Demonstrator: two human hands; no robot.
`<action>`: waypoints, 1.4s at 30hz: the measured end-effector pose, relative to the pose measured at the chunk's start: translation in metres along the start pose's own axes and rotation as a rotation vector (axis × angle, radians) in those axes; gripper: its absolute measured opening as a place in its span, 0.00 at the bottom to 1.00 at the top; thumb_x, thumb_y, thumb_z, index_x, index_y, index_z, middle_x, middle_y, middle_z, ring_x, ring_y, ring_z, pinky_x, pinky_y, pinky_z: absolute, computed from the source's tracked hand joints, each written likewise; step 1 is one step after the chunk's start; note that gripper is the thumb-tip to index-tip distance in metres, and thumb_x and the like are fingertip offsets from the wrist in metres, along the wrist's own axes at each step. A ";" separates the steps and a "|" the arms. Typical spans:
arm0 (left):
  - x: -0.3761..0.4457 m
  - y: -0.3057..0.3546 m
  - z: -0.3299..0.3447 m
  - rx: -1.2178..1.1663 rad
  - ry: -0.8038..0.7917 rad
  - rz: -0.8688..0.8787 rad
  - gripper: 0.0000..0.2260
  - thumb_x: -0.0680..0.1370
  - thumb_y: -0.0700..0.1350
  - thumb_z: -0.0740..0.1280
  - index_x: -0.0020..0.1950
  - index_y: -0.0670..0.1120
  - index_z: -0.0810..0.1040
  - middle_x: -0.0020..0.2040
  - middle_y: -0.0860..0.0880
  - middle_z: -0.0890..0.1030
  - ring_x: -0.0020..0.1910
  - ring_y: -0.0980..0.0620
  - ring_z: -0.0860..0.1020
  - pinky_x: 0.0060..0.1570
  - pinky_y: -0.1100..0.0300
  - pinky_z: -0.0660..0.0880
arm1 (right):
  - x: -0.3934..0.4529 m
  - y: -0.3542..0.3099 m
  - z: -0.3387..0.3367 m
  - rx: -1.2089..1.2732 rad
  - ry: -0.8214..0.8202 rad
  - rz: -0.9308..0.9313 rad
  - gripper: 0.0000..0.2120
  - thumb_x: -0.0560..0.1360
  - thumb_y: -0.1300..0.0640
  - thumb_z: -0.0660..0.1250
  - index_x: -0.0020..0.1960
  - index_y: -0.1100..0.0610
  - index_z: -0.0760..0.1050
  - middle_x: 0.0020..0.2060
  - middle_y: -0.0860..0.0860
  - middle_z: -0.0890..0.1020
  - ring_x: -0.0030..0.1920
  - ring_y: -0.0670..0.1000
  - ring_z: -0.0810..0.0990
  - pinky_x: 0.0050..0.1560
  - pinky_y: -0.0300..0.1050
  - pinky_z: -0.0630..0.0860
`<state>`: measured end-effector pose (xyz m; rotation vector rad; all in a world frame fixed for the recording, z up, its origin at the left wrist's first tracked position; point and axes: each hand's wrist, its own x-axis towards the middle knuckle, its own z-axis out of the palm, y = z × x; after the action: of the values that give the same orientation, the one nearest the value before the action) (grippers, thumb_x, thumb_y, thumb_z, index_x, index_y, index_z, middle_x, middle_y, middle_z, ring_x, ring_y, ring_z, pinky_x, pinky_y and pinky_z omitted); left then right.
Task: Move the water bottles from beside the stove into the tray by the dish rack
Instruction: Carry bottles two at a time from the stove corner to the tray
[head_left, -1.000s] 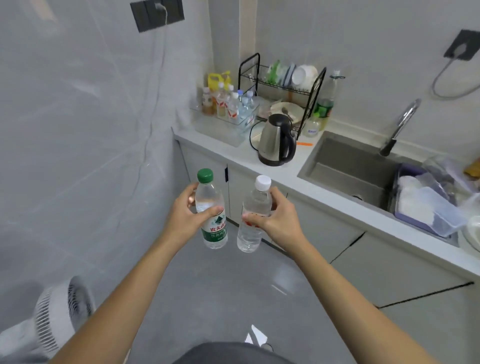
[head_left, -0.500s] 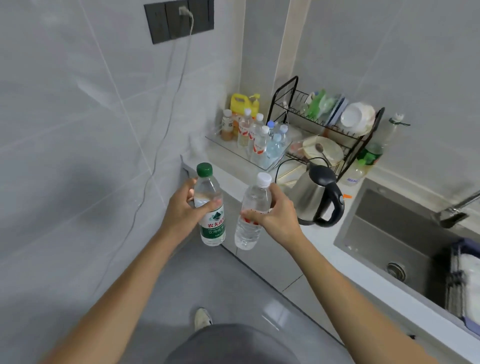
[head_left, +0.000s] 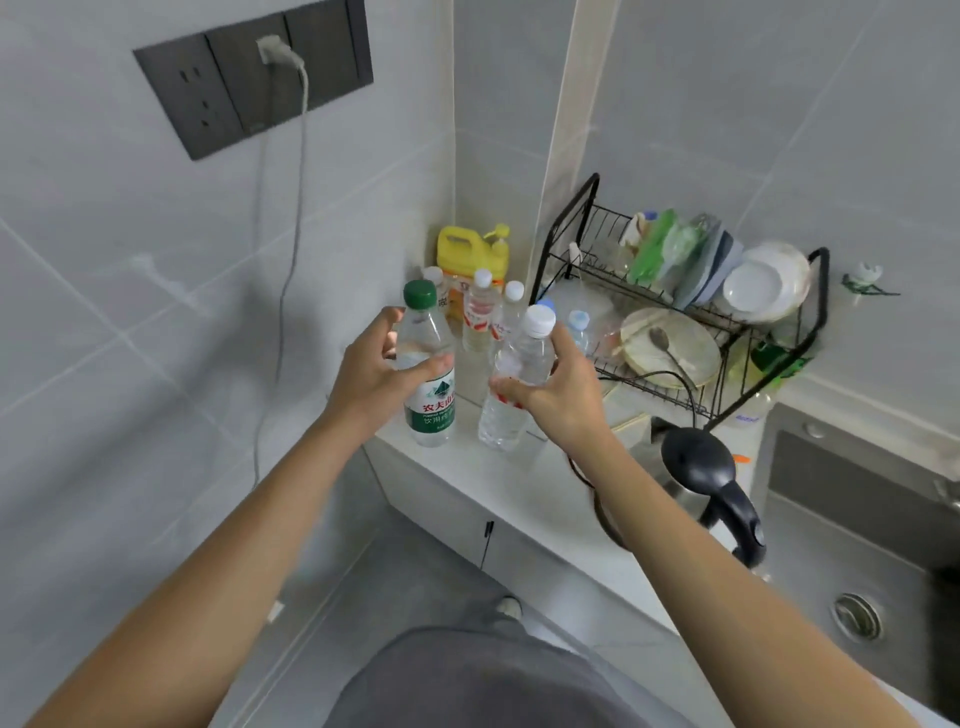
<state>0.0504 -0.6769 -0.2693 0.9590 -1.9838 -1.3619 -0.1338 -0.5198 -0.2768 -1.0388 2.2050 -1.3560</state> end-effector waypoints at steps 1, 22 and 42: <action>0.015 0.001 0.003 0.003 0.000 0.000 0.28 0.67 0.59 0.80 0.63 0.52 0.77 0.55 0.49 0.87 0.50 0.51 0.84 0.50 0.56 0.80 | 0.015 0.002 0.003 -0.007 -0.002 0.002 0.32 0.63 0.42 0.81 0.64 0.43 0.73 0.52 0.43 0.84 0.52 0.51 0.83 0.52 0.57 0.82; 0.180 -0.093 0.032 0.268 -0.375 0.032 0.24 0.68 0.47 0.84 0.59 0.55 0.78 0.54 0.58 0.85 0.56 0.55 0.84 0.58 0.55 0.79 | 0.109 0.054 0.104 -0.344 -0.084 0.227 0.39 0.65 0.49 0.83 0.69 0.42 0.66 0.61 0.50 0.83 0.57 0.62 0.82 0.50 0.54 0.81; 0.205 -0.118 0.026 0.426 -0.505 0.165 0.17 0.67 0.47 0.86 0.51 0.53 0.83 0.47 0.58 0.82 0.48 0.54 0.81 0.48 0.56 0.77 | 0.094 0.056 0.101 -0.440 -0.079 0.034 0.19 0.74 0.58 0.80 0.62 0.57 0.78 0.56 0.51 0.79 0.49 0.61 0.81 0.48 0.60 0.83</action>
<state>-0.0623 -0.8546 -0.3807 0.6359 -2.7461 -1.1921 -0.1559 -0.6360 -0.3670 -1.1663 2.5072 -0.8119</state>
